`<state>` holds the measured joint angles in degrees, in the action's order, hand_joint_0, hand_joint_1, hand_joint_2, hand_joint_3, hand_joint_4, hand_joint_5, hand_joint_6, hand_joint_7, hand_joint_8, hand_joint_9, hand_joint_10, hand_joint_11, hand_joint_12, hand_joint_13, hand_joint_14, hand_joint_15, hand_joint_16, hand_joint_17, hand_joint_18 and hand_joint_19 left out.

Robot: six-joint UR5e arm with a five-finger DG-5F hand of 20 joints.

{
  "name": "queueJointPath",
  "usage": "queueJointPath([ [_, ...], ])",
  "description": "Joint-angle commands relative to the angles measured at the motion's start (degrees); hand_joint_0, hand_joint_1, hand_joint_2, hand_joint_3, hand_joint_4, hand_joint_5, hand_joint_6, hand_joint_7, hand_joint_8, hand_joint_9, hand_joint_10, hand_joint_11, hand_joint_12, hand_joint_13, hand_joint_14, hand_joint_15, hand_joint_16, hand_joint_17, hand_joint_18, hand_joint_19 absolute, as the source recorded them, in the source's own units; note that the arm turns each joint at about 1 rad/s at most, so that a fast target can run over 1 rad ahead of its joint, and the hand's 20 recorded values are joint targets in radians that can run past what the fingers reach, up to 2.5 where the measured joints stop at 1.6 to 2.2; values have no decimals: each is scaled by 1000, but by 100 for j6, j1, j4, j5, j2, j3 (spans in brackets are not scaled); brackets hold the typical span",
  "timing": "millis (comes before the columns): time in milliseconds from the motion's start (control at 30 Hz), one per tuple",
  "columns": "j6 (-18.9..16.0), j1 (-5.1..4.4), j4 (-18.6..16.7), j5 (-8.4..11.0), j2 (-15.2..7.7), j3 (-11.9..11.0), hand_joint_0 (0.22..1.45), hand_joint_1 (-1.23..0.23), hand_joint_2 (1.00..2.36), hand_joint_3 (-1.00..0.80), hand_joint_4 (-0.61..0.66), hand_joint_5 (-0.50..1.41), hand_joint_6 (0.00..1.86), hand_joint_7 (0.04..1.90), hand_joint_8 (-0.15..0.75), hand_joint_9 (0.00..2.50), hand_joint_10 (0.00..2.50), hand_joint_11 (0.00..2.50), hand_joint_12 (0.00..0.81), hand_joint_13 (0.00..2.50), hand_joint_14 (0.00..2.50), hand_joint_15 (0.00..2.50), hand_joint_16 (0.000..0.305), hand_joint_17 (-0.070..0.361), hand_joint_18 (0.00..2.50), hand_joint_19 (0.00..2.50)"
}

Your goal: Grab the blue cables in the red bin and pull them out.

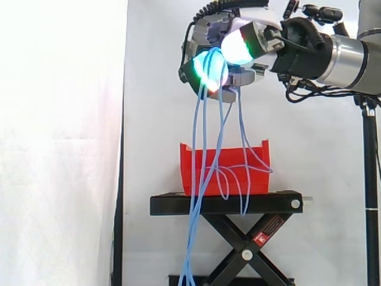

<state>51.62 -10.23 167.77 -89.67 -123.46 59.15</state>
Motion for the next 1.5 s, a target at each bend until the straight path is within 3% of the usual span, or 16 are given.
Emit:
queueJointPath([
  [0,450,21,-7,-192,-3,0,848,-947,1000,-1000,29,669,738,411,347,245,2500,373,414,1009,2500,430,53,118,1242,1338],
  [67,529,39,1,-271,-11,0,849,-946,1000,-1000,44,669,742,399,349,243,2500,378,412,1001,2500,442,52,118,1236,1328],
  [167,318,48,-7,-262,-3,123,849,-944,1000,-1000,37,668,746,395,348,242,2500,376,413,998,2500,441,52,118,1226,1315],
  [300,-605,21,-43,-227,6,457,849,-938,1000,-1000,43,664,750,398,343,242,2500,372,401,990,2500,422,52,116,1216,1298],
  [367,-886,12,-87,-157,-3,501,849,-937,1000,-1000,46,663,751,396,349,240,2500,371,401,987,2500,418,51,114,1205,1291],
  [500,-1150,12,-87,-16,-3,527,849,-934,1000,-1000,38,660,757,392,344,240,2500,368,400,981,2500,407,51,115,1193,1271],
  [667,-1343,12,-43,-7,-3,527,848,-934,1000,-1000,48,657,762,385,345,240,2500,374,395,971,2500,410,50,113,1170,1244],
  [867,-1097,30,-183,-104,-3,536,848,-934,1000,-1000,54,656,764,390,344,242,2500,352,383,962,2500,408,50,113,1165,1231],
  [1000,-192,74,-728,-570,-3,536,849,-931,1000,-1000,55,656,763,391,345,240,2500,372,382,958,2500,399,50,112,1159,1229],
  [1100,186,100,-921,-737,-3,536,848,-930,1000,-1000,51,659,763,385,337,239,2500,364,382,955,2500,391,49,109,1148,1233],
  [1467,371,135,-1361,-754,-3,527,846,-929,1000,-1000,54,653,769,385,344,240,2500,367,382,948,2500,398,49,110,1136,1215],
])
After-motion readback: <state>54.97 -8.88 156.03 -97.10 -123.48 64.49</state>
